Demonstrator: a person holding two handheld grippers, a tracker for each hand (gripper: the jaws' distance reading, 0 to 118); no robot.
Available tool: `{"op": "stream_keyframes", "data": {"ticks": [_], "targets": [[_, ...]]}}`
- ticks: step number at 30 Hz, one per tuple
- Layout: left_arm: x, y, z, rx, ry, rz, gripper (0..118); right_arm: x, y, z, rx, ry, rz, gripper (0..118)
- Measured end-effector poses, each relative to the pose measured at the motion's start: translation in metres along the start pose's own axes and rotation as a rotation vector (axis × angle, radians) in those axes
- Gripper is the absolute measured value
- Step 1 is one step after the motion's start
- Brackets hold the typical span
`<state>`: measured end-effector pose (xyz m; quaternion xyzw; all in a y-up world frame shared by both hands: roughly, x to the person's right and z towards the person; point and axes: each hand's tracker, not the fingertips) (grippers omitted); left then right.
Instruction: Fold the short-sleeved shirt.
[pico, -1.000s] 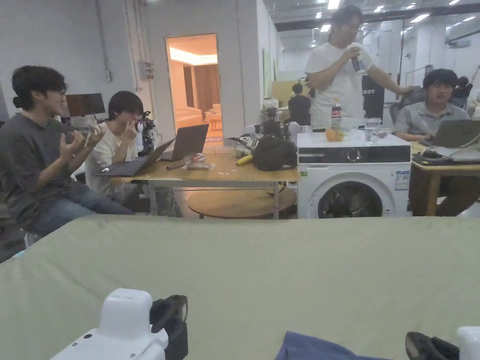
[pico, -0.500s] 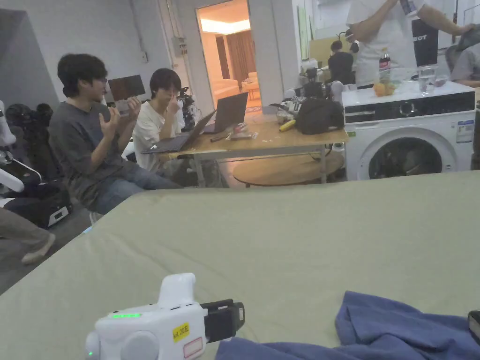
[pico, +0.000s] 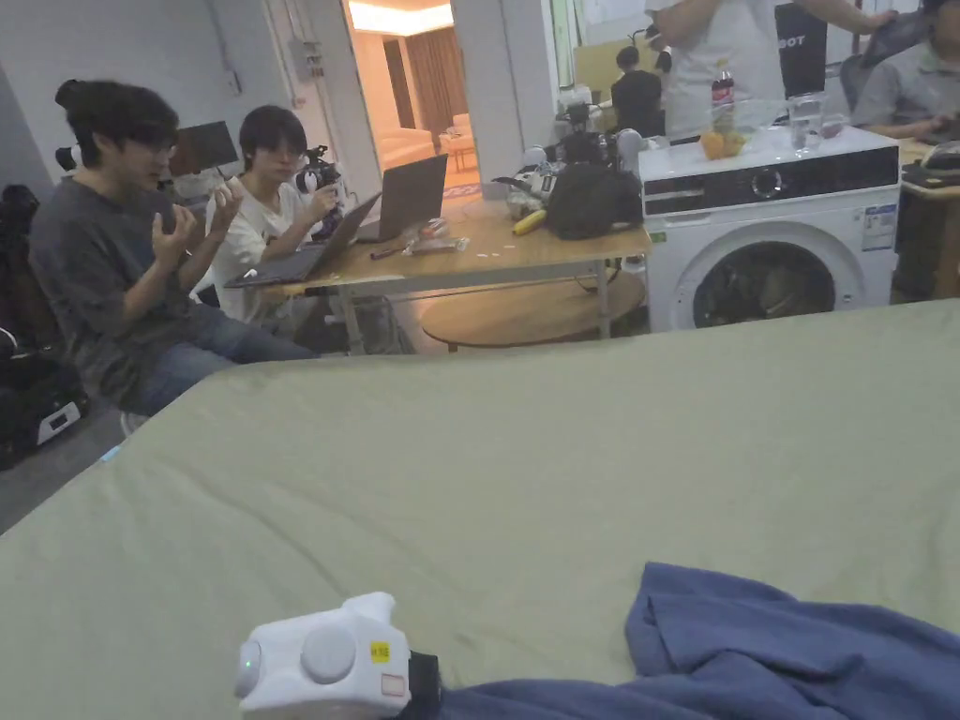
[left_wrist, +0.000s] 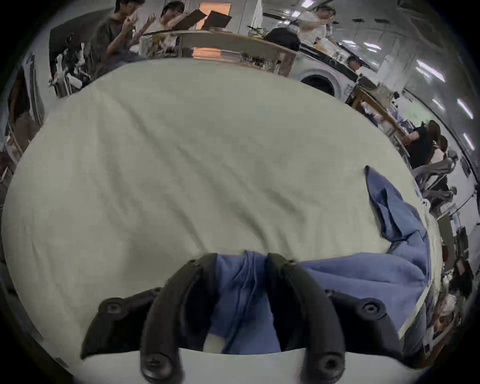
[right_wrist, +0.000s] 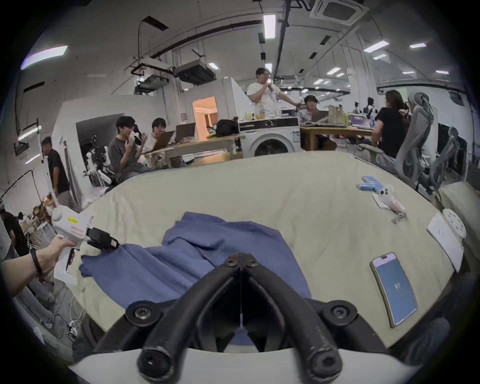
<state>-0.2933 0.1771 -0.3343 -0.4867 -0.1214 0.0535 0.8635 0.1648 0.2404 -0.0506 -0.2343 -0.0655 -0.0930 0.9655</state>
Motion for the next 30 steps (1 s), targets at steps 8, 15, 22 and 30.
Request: {"op": "stream_keyframes", "data": {"ticks": [8,15,22,30], "targets": [[0.013,-0.003,-0.008,-0.032,0.016,-0.056,3,0.042,-0.029,-0.013,-0.091,-0.219,-0.196,45],[0.01,-0.005,-0.006,-0.02,0.006,-0.045,3,0.068,-0.055,-0.056,-0.217,-0.055,-0.453,42],[0.007,-0.014,0.026,0.163,-0.092,-0.109,3,0.068,-0.049,-0.052,-0.174,-0.035,-0.374,4],[0.023,0.001,0.227,0.704,-0.166,-0.126,3,0.032,0.099,-0.003,0.092,0.086,-0.102,4]]}}
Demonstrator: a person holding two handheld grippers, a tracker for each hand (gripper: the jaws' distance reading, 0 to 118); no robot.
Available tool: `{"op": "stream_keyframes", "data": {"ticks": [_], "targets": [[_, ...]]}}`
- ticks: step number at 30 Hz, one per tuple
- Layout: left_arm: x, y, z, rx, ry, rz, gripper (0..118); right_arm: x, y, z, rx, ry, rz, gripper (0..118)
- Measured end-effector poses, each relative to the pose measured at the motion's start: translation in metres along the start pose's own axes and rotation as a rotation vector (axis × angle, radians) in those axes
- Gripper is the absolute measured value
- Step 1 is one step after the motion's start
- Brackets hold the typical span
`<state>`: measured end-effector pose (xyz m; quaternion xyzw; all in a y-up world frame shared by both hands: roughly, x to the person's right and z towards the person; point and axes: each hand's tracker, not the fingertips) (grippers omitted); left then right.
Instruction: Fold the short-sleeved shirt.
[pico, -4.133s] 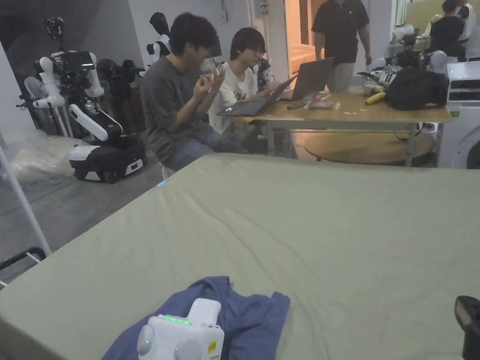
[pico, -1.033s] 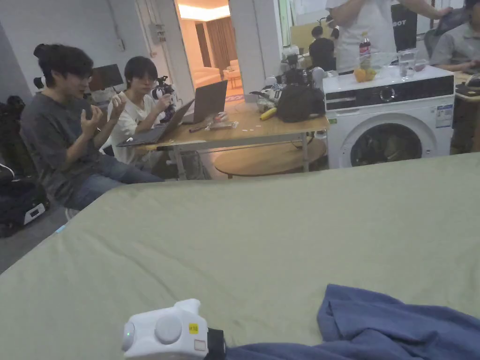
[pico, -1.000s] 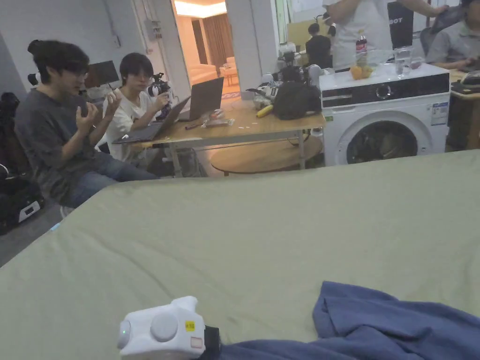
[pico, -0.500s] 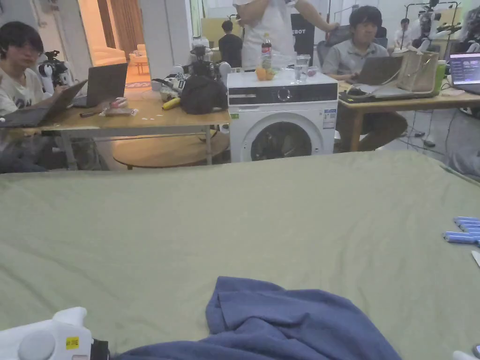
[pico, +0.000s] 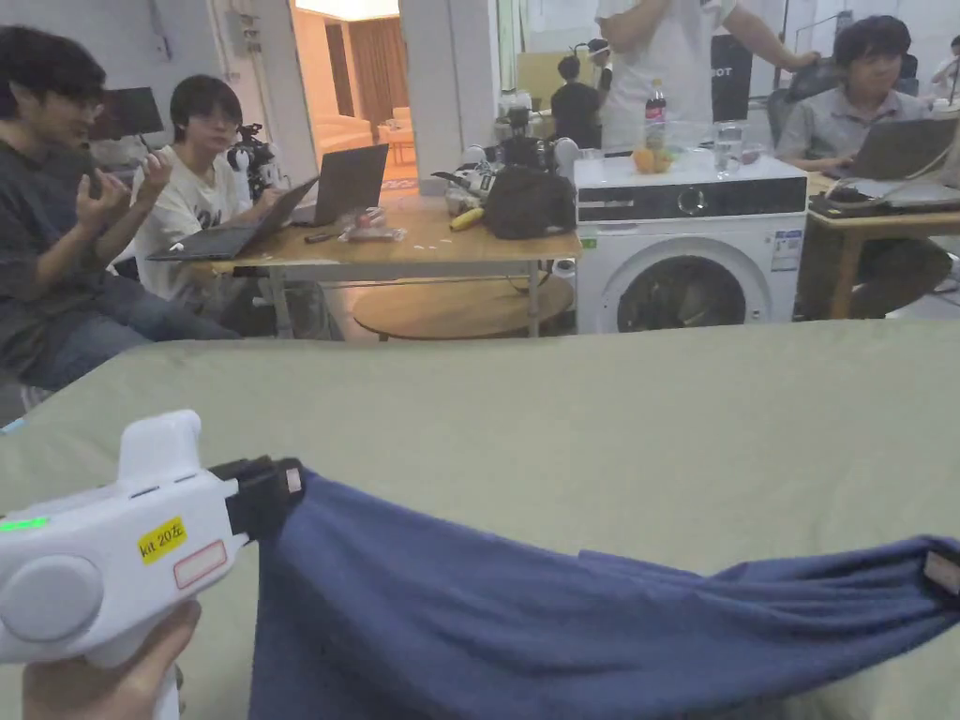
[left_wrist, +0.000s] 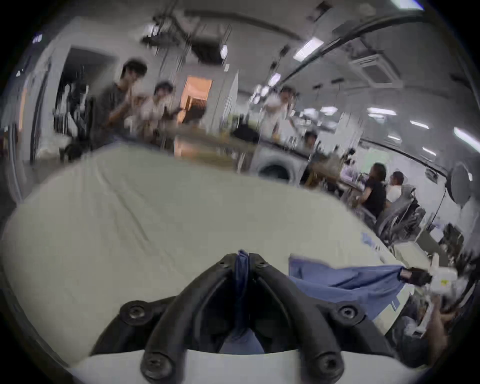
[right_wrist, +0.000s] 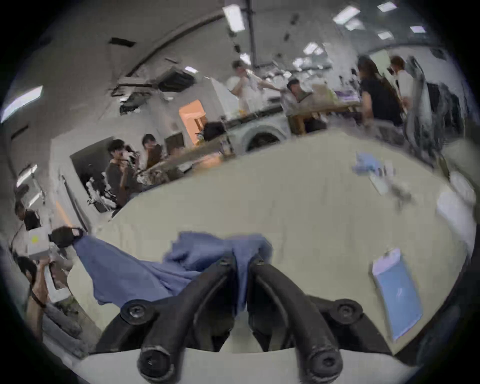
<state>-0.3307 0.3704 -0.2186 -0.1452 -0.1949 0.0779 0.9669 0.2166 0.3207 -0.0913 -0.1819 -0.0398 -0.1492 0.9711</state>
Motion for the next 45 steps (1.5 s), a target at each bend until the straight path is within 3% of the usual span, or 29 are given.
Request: {"op": "stream_keyframes", "data": {"ticks": [4,11,18,24,29,37,45], "targets": [[0.026,0.054,0.044,0.162,-0.011,-0.027,3,-0.026,0.074,0.007,0.12,0.007,0.036,4],[0.032,0.131,0.041,0.3,0.033,-0.034,3,-0.058,0.167,0.014,0.233,-0.008,0.081,4],[0.036,0.17,-0.009,0.343,0.096,-0.072,3,-0.074,0.213,-0.01,0.273,-0.036,0.116,3],[0.029,0.175,-0.058,0.302,0.105,-0.069,3,-0.072,0.238,-0.059,0.272,-0.034,0.169,3],[0.018,0.179,-0.108,0.274,0.152,-0.09,3,-0.073,0.26,-0.114,0.265,-0.056,0.162,3],[-0.012,0.166,-0.178,0.203,0.217,-0.076,3,-0.083,0.257,-0.197,0.208,-0.103,0.21,3],[-0.032,0.065,-0.182,0.048,0.137,0.076,3,-0.057,0.155,-0.206,0.092,-0.057,0.181,3]]}}
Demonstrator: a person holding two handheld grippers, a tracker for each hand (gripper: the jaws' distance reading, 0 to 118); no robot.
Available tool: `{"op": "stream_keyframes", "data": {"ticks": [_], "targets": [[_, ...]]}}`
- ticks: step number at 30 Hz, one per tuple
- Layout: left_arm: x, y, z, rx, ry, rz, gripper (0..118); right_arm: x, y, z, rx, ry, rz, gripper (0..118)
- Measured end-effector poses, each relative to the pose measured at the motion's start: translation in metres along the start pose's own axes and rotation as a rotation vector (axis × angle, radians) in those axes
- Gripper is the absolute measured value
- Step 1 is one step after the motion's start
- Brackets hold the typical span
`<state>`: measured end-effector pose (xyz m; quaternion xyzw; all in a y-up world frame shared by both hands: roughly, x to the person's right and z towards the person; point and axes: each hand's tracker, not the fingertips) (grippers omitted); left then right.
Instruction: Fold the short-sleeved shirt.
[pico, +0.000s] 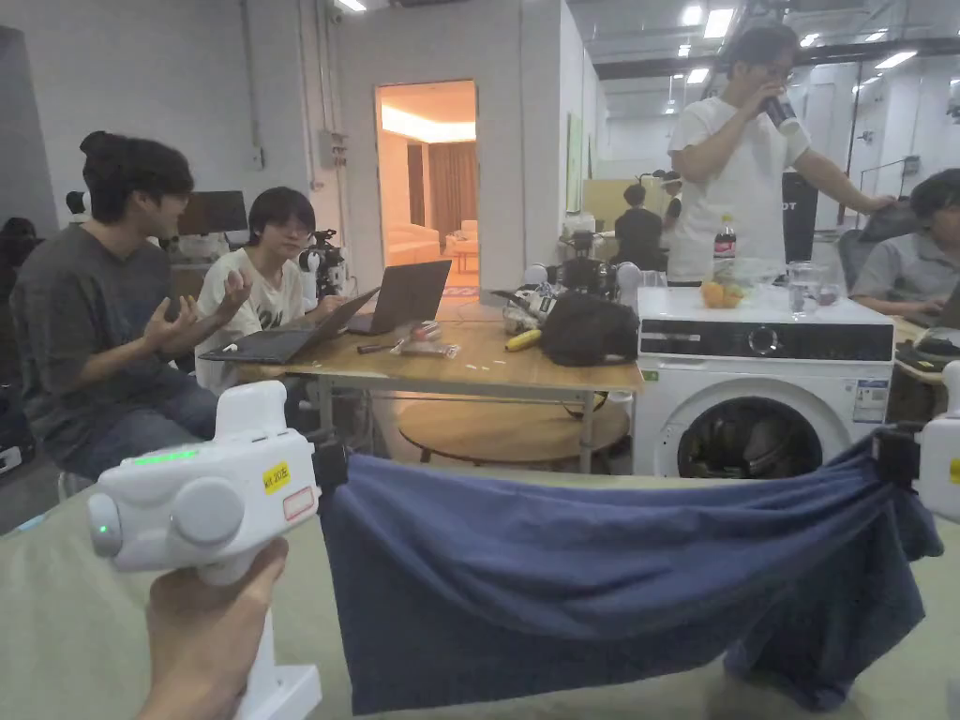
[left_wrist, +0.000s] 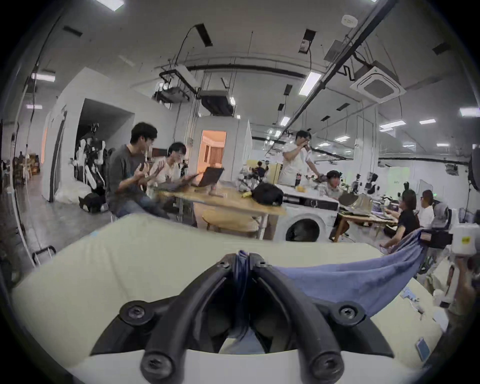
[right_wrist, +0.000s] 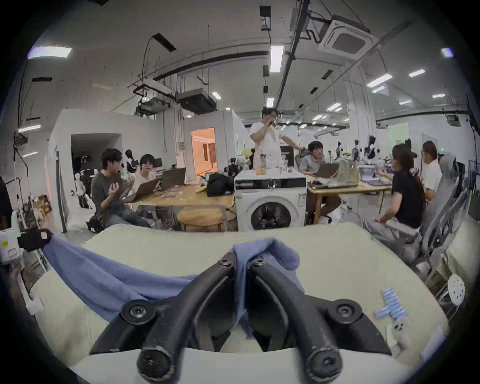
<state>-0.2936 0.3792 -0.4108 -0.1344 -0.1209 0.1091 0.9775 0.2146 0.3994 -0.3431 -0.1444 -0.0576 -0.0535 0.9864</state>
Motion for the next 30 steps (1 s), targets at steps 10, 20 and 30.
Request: {"op": "stream_keyframes", "data": {"ticks": [10,20,30], "targets": [[-0.021,-0.15,0.143,-0.168,-0.051,0.079,3,0.043,-0.173,0.127,-0.203,-0.033,-0.151,3],[-0.037,-0.227,0.263,-0.296,-0.059,0.134,3,0.051,-0.277,0.251,-0.231,-0.157,-0.307,3],[-0.036,-0.246,0.271,-0.341,-0.026,0.049,95,0.053,-0.29,0.275,-0.26,-0.158,-0.153,84]]}}
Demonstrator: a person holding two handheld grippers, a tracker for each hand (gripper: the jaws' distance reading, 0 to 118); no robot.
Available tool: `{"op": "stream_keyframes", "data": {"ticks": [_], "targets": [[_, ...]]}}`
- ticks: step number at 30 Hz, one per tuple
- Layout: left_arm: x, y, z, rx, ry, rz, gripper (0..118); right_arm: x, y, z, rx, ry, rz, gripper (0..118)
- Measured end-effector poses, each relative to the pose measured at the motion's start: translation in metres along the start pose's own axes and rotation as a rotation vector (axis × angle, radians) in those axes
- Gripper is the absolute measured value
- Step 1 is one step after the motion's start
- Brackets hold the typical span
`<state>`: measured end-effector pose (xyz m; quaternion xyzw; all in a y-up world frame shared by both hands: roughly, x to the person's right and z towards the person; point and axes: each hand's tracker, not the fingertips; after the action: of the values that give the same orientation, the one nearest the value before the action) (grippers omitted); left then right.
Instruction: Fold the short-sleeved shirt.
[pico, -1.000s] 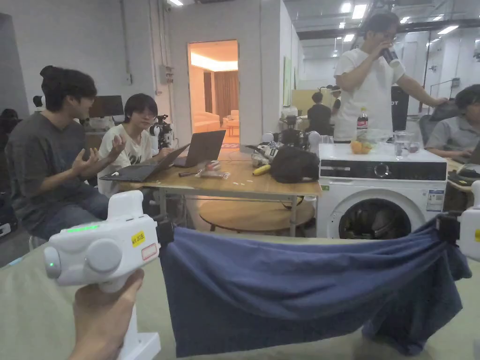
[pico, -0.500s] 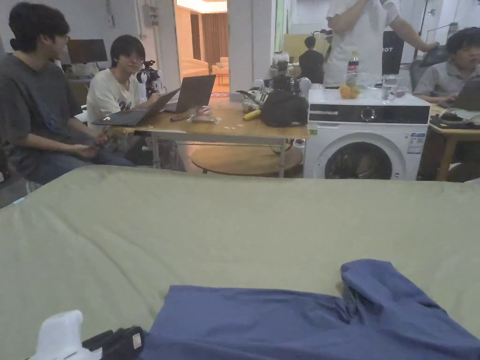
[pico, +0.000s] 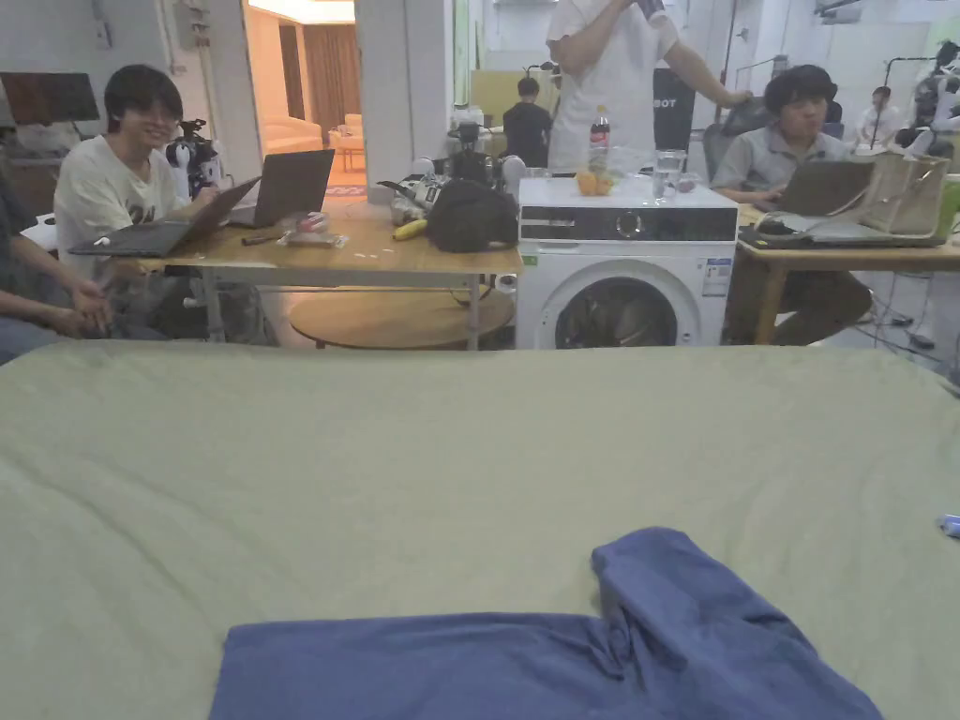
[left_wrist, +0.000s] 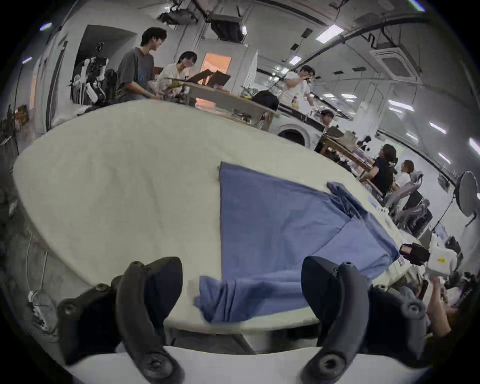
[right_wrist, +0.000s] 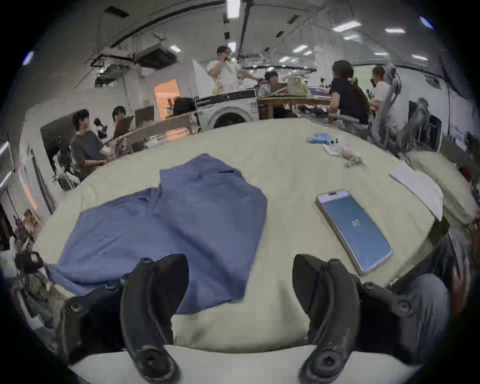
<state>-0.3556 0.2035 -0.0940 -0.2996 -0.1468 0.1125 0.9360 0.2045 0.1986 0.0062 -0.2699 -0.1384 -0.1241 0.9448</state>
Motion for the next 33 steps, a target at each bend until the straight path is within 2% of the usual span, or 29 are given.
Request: {"op": "stream_keyframes", "data": {"ticks": [4,8,9,10,13,15,16,17,18,23,27,29,30,32,33], "targets": [[0.034,0.024,0.01,0.115,0.044,-0.137,95,-0.017,0.025,0.007,0.089,0.03,0.073,84],[0.069,0.048,0.017,0.239,0.019,-0.225,93,-0.041,0.047,0.014,0.152,0.103,0.102,84],[0.076,0.053,0.018,0.253,0.001,-0.25,90,-0.046,0.052,0.015,0.16,0.13,0.109,83],[0.081,0.056,0.016,0.268,-0.021,-0.281,81,-0.051,0.055,0.016,0.165,0.146,0.12,79],[0.098,0.064,0.017,0.272,-0.031,-0.297,68,-0.064,0.062,0.019,0.174,0.178,0.156,69],[0.102,0.064,0.016,0.278,-0.066,-0.283,30,-0.072,0.063,0.019,0.176,0.179,0.169,39],[0.103,0.063,0.017,0.277,-0.085,-0.27,10,-0.076,0.062,0.019,0.175,0.182,0.177,20],[0.104,0.062,0.019,0.278,-0.088,-0.266,2,-0.077,0.062,0.019,0.171,0.19,0.186,8],[0.102,0.061,0.019,0.281,-0.089,-0.26,0,-0.08,0.062,0.019,0.166,0.198,0.189,0],[0.087,0.061,0.016,0.214,-0.066,-0.186,0,-0.087,0.06,0.013,0.159,0.218,0.198,0],[0.076,0.071,0.008,0.222,-0.048,-0.187,0,-0.088,0.062,0.007,0.156,0.228,0.191,0],[0.07,0.083,-0.005,0.135,-0.04,-0.18,0,-0.087,0.063,0.002,0.146,0.238,0.185,0],[0.066,0.092,-0.017,0.083,-0.049,-0.175,6,-0.086,0.063,-0.001,0.144,0.24,0.181,0],[0.055,0.108,-0.045,0.027,-0.06,-0.175,67,-0.083,0.061,-0.005,0.129,0.255,0.169,0],[0.052,0.115,-0.059,-0.012,-0.022,-0.179,83,-0.083,0.06,-0.007,0.122,0.263,0.162,0]]}}
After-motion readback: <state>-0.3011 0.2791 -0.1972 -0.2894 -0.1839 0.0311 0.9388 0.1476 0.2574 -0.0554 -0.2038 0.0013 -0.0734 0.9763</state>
